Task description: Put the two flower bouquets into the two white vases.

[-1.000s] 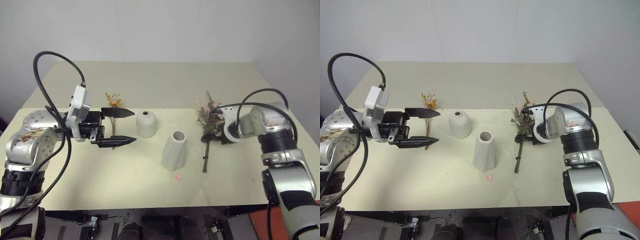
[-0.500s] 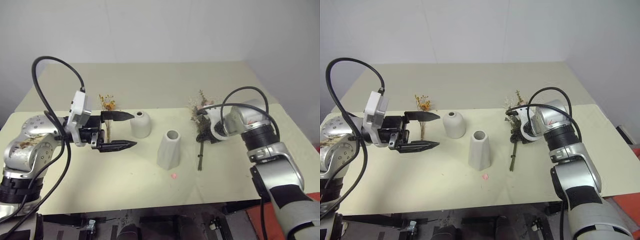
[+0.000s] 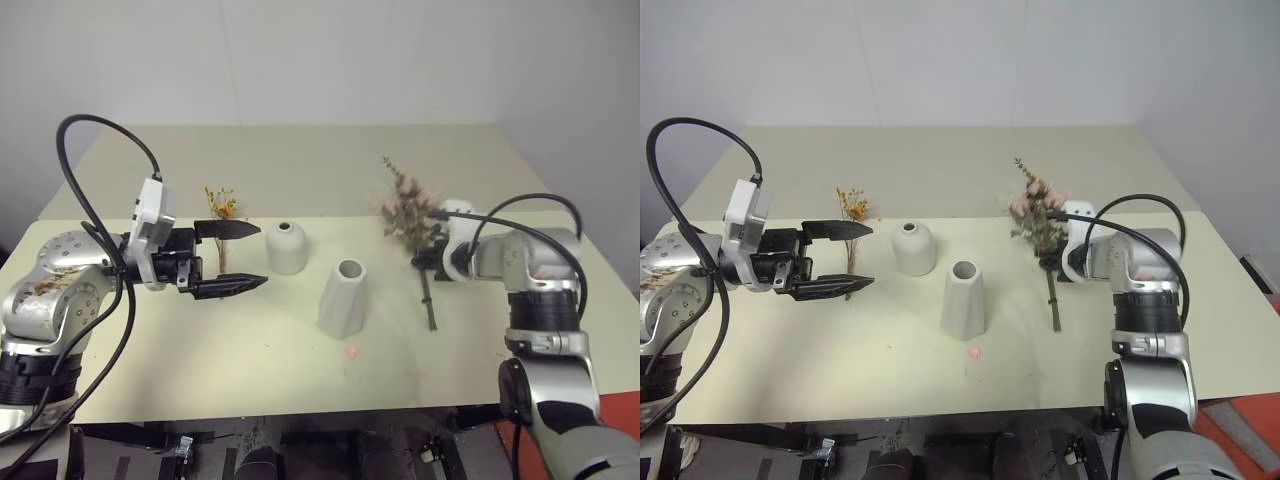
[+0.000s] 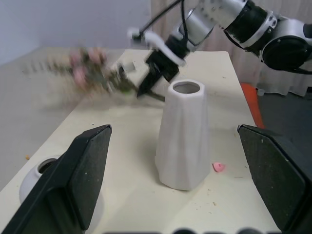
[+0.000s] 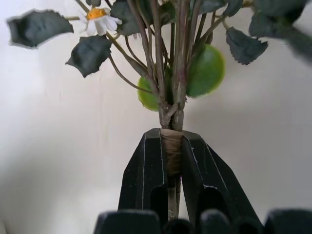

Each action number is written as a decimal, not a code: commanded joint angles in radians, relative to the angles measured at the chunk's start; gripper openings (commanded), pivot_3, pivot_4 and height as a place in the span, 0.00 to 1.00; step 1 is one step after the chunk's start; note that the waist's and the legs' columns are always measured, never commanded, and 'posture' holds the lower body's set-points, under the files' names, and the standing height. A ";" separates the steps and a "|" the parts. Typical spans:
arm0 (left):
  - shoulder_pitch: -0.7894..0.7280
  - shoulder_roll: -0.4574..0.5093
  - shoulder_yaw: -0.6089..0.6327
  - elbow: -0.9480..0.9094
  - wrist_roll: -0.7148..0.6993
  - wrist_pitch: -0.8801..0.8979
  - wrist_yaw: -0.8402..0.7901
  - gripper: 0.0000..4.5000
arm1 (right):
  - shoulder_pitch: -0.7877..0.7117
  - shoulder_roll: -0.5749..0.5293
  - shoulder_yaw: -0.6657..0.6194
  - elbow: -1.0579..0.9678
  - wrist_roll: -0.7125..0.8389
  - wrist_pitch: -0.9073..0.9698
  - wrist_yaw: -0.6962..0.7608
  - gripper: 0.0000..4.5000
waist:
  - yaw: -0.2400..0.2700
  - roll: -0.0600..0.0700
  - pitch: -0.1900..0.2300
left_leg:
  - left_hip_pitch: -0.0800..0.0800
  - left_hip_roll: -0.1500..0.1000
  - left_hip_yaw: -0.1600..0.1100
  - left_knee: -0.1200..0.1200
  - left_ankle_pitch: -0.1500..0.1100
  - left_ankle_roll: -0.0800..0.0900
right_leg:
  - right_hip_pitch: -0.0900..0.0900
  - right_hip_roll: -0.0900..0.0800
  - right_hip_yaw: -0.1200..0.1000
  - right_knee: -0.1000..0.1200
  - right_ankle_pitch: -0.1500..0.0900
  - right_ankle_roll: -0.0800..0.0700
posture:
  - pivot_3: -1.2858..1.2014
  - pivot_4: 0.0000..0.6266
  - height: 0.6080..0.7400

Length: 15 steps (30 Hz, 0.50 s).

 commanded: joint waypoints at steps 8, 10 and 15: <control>-0.051 0.073 0.035 0.049 -0.034 0.073 -0.035 1.00 | -0.067 0.085 -0.218 -0.414 0.370 -0.328 0.155 0.05 | -0.007 0.000 0.000 | 0.004 0.000 0.000 0.000 0.001 -0.002 | 0.001 0.001 0.001 0.005 0.000 0.000 | 0.52 0.24 1.00; -0.046 0.076 0.037 0.043 -0.037 0.076 -0.038 1.00 | -0.089 0.104 -0.213 -0.434 0.428 -0.331 0.148 0.05 | -0.009 0.001 0.000 | 0.005 0.001 0.000 0.000 0.001 -0.002 | 0.001 0.001 0.001 0.005 0.000 0.000 | 0.52 0.24 1.00; -0.021 0.075 0.056 0.026 -0.040 0.056 -0.053 1.00 | -0.087 0.112 -0.115 -0.477 0.455 -0.367 0.127 0.05 | -0.003 0.001 0.000 | 0.003 0.000 0.000 -0.001 0.001 -0.002 | 0.001 0.000 0.000 0.004 0.000 0.000 | 0.52 0.24 1.00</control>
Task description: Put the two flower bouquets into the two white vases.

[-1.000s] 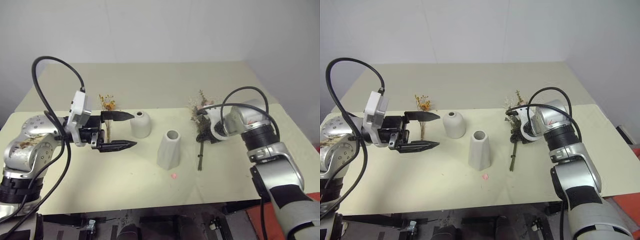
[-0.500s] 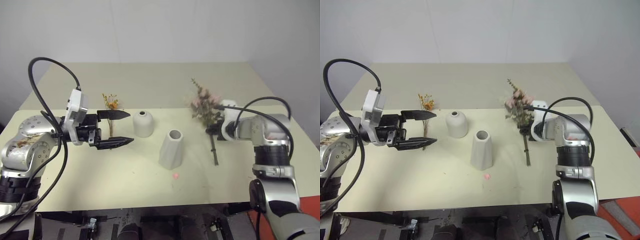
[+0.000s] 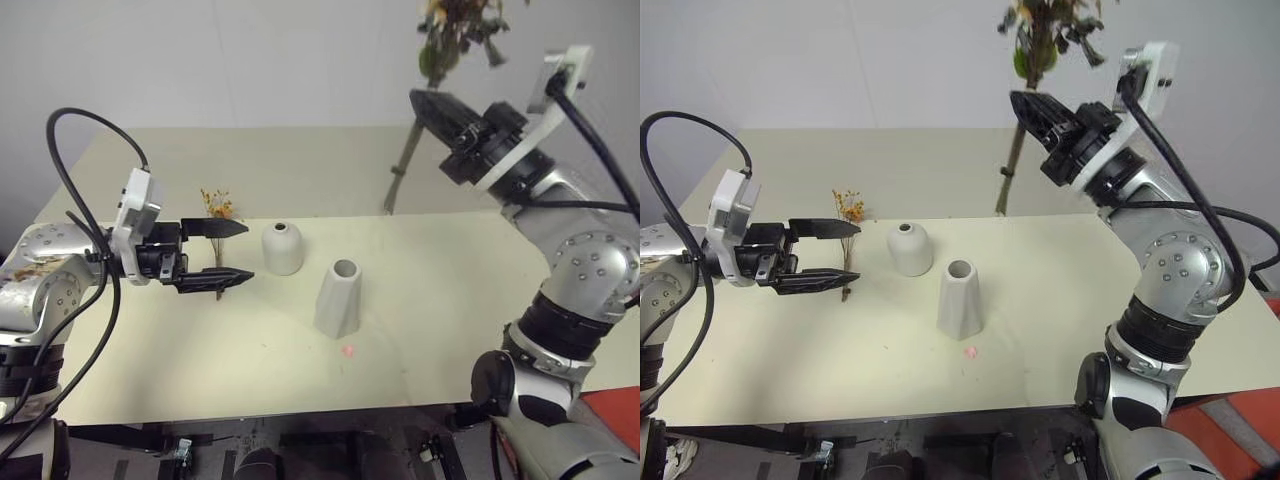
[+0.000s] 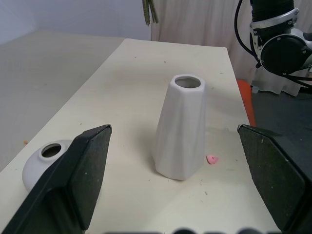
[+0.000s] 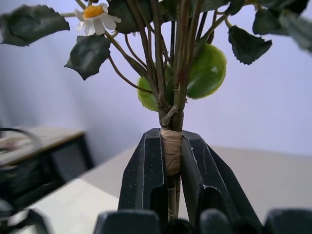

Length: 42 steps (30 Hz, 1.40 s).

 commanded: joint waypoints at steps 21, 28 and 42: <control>0.046 0.030 0.087 -0.073 -0.027 0.015 0.019 1.00 | 0.171 -0.071 0.149 -0.065 0.279 -0.114 0.105 0.05 | 0.001 0.000 0.000 | 0.000 0.000 0.000 0.000 0.000 0.000 | 0.000 0.001 0.000 0.000 0.000 0.000 | 0.52 0.24 1.00; 0.062 0.039 0.095 -0.085 -0.034 0.018 0.029 1.00 | 0.205 -0.078 0.202 -0.042 0.228 -0.179 0.129 0.05 | 0.003 0.000 0.000 | 0.000 0.000 0.000 0.001 0.000 0.000 | 0.000 0.001 0.000 0.000 0.000 0.000 | 0.52 0.24 1.00; 0.079 0.055 0.102 -0.096 -0.050 0.023 0.041 1.00 | 0.266 -0.082 0.246 -0.008 0.176 -0.258 0.162 0.05 | 0.002 0.000 0.000 | 0.000 0.000 0.000 0.001 0.000 0.000 | 0.000 0.001 0.000 0.001 0.000 0.000 | 0.52 0.24 1.00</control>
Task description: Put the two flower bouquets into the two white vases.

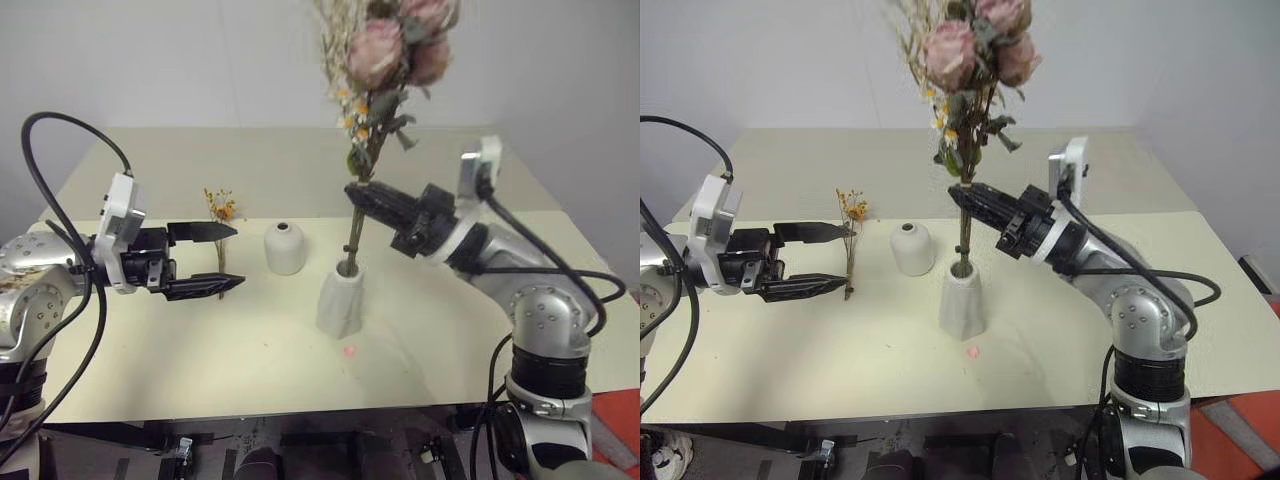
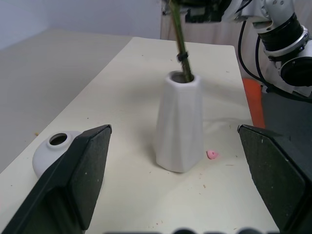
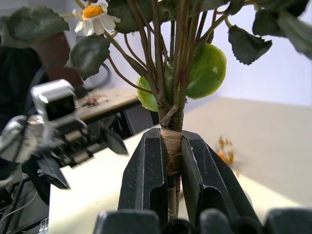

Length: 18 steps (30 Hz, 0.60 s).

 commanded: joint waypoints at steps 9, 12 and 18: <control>-0.004 0.019 0.027 -0.010 -0.009 -0.005 -0.007 1.00 | -0.016 -0.003 -0.009 -0.035 0.011 -0.055 0.010 0.05 | 0.001 0.000 0.000 | 0.000 0.000 0.000 0.000 0.000 0.000 | 0.000 0.000 0.000 0.000 0.000 0.000 | 0.52 0.24 1.00; -0.005 0.015 0.021 -0.008 -0.007 -0.004 -0.006 1.00 | -0.007 0.000 -0.006 -0.057 0.019 -0.057 0.013 0.05 | 0.001 0.000 0.000 | 0.000 0.000 0.000 0.000 0.000 0.000 | 0.000 0.000 0.000 0.000 0.000 0.000 | 0.52 0.24 1.00; -0.008 0.016 0.018 -0.002 -0.005 -0.004 -0.008 1.00 | 0.027 -0.003 -0.002 -0.081 0.028 -0.054 0.025 0.05 | 0.002 0.000 0.000 | 0.000 0.000 0.000 0.000 0.000 0.000 | 0.000 0.000 0.000 0.000 0.000 0.000 | 0.52 0.24 1.00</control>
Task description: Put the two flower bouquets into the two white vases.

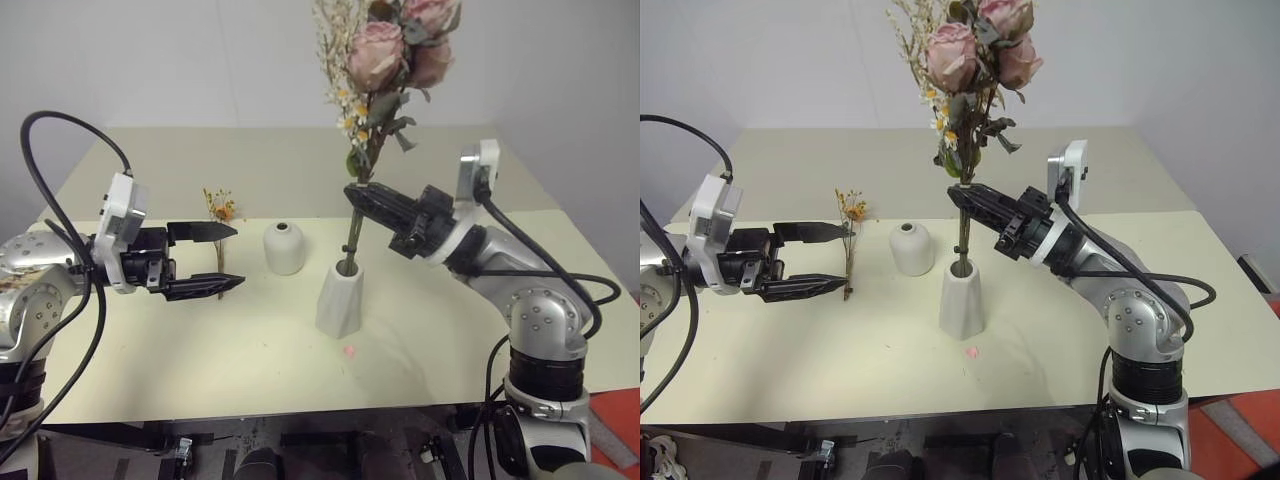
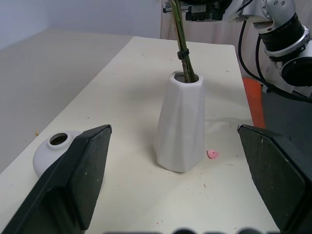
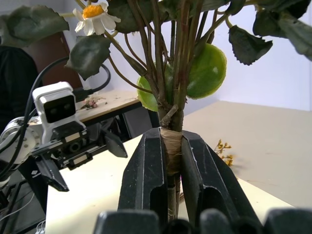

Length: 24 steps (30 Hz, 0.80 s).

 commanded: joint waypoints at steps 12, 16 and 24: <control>-0.007 0.015 0.021 0.003 0.010 -0.005 0.021 1.00 | 0.073 -0.009 0.041 -0.027 -0.041 -0.078 0.049 0.34 | 0.000 0.000 0.000 | 0.000 0.000 0.000 0.000 0.000 0.000 | 0.000 0.000 0.000 0.000 0.000 0.000 | 0.52 0.24 1.00; -0.003 0.012 0.023 0.002 0.017 -0.007 0.035 1.00 | 0.104 -0.020 0.044 -0.037 -0.050 -0.090 0.069 0.65 | 0.001 0.000 0.000 | 0.000 0.000 0.000 0.000 0.000 0.000 | 0.000 0.000 0.000 0.000 0.000 0.000 | 0.52 0.24 1.00; 0.039 0.003 0.046 -0.015 0.057 0.029 0.178 1.00 | 0.200 -0.134 -0.018 -0.093 0.000 -0.066 0.155 0.99 | 0.002 0.000 0.000 | 0.000 0.000 0.000 0.000 0.000 0.000 | 0.000 0.000 0.000 0.000 0.000 0.000 | 0.52 0.24 1.00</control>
